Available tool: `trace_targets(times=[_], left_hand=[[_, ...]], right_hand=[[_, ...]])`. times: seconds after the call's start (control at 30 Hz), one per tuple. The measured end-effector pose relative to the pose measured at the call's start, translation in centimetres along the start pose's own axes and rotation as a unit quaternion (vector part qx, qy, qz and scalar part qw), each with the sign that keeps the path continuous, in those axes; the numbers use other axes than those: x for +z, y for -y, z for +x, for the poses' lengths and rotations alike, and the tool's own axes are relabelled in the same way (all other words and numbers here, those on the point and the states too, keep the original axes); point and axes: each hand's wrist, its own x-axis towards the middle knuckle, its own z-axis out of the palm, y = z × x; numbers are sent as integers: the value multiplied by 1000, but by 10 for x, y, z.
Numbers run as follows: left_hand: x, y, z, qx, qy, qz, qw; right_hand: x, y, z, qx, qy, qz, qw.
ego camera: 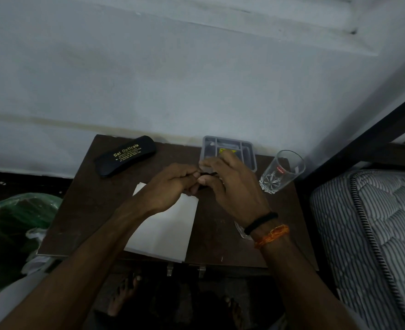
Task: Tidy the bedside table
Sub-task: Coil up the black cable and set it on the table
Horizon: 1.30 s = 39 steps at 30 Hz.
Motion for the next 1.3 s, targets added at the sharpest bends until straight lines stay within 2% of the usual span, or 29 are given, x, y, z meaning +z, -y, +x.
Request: trace_targets(times=[0.1, 0.23, 0.4, 0.57, 0.67, 0.8, 1.07, 1.2, 1.3], left_hand=[[-1, -1, 0, -18, 27, 7, 999], [-4, -3, -1, -38, 74, 1, 997], [-8, -4, -4, -26, 92, -63, 993], [-8, -2, -4, -20, 77, -82, 993], [-5, -4, -3, -15, 58, -100, 993], [-3, -2, -1, -21, -4, -158, 987], [-3, -3, -2, 24, 7, -113, 993], [0, -2, -3, 48, -12, -61, 997], [-1, -1, -3, 46, -46, -47, 997]], right_hand=[[-3, -3, 1, 21, 51, 21, 998], [-3, -7, -1, -7, 102, 16, 995], [-3, -14, -4, 36, 79, 102, 991], [-5, -11, -2, 116, 45, 204, 971], [-4, -12, -1, 120, 23, 206, 971], [-3, -14, -1, 122, 9, 214, 969], [-2, -25, 0, 144, -28, 249, 957], [-5, -25, 0, 134, -13, 225, 965], [-12, -29, -3, 104, 57, 161, 980]])
